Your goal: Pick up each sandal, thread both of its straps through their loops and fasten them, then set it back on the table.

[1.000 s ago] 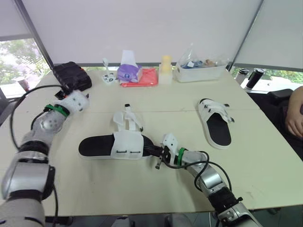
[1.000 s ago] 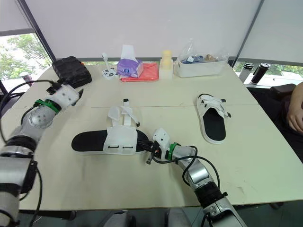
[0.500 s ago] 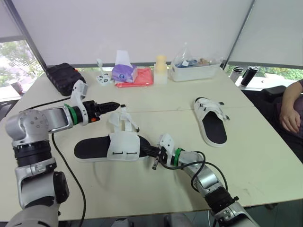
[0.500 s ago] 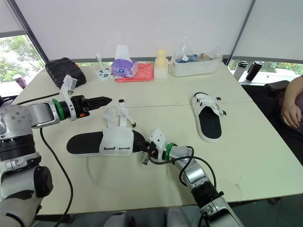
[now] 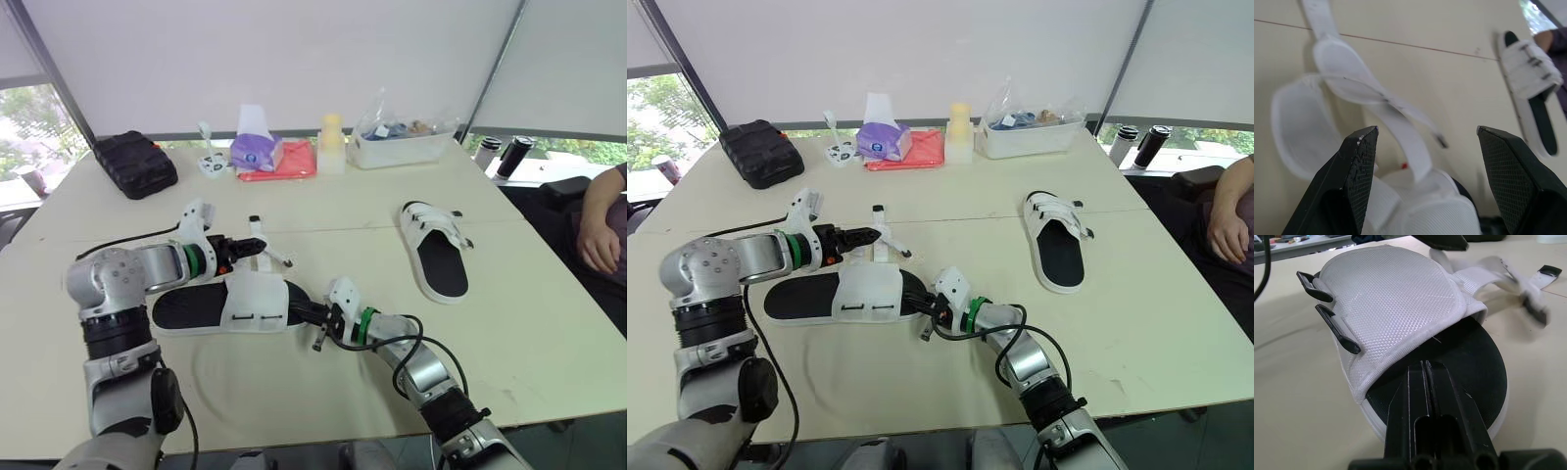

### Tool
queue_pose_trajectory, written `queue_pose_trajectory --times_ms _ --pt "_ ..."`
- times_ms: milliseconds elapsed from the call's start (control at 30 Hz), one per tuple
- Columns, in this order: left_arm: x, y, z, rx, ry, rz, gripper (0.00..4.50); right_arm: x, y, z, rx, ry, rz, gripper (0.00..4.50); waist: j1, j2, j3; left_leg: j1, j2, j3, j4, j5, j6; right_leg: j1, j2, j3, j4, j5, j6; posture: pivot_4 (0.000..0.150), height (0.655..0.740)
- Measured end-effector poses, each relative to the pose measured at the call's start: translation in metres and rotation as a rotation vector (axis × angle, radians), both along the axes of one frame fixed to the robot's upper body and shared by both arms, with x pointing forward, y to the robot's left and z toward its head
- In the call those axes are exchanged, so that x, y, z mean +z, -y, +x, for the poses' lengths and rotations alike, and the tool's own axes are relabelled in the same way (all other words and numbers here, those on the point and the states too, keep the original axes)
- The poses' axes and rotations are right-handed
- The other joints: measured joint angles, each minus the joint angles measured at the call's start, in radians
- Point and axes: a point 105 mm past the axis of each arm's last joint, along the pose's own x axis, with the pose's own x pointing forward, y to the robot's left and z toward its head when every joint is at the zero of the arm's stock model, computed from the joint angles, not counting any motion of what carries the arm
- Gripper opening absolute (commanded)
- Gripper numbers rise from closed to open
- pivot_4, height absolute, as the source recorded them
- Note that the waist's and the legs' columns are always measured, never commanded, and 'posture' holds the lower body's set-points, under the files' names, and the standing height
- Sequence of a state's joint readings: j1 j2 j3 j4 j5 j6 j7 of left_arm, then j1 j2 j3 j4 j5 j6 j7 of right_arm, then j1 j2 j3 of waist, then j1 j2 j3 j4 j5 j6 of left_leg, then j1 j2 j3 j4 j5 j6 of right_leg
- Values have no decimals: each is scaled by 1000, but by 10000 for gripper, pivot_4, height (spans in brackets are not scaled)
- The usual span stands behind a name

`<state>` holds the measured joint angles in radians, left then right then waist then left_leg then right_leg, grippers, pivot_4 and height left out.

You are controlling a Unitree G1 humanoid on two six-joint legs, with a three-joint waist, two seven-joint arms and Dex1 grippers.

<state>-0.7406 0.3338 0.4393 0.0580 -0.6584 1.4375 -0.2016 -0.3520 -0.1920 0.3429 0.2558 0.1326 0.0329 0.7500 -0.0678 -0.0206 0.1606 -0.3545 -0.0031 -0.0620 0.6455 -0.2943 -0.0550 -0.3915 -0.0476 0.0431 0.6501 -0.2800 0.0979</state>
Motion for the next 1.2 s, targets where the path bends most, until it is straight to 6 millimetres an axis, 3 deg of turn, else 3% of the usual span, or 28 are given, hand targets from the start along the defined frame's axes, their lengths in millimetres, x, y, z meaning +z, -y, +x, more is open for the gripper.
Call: queue_pose_trajectory --times_ms 400,500,667,833,967,1200 --pt "-8 16 43 97 -26 -19 33161 -1 -1 1 -17 -6 13 0 1 0 0 0 -1 0 0 0 0 0 0 0 0 0 0 1500 7400" --pt "-14 19 51 121 -42 -25 24668 0 -2 1 -20 -6 16 0 1 0 0 0 -1 0 0 0 0 0 0 0 0 0 0 1500 7400" --pt "-13 20 59 140 -24 -30 491 0 -3 1 -27 -7 23 0 -1 0 0 -1 -1 0 0 0 0 -1 0 0 0 0 0 1500 7400" --pt "0 21 57 110 13 -88 491 0 -3 1 -28 -7 23 0 -1 0 0 -1 0 0 0 0 0 -1 0 0 0 0 0 1500 7400" --pt "24 24 42 -16 33 -263 491 -1 -4 1 -29 -7 23 0 -2 0 0 -1 0 0 0 0 0 -1 0 0 0 0 0 1500 7400" --pt "43 0 13 -166 19 -384 491 -1 -4 1 -30 -7 23 0 -2 0 0 0 0 0 0 0 0 0 0 0 0 0 0 1500 7400"
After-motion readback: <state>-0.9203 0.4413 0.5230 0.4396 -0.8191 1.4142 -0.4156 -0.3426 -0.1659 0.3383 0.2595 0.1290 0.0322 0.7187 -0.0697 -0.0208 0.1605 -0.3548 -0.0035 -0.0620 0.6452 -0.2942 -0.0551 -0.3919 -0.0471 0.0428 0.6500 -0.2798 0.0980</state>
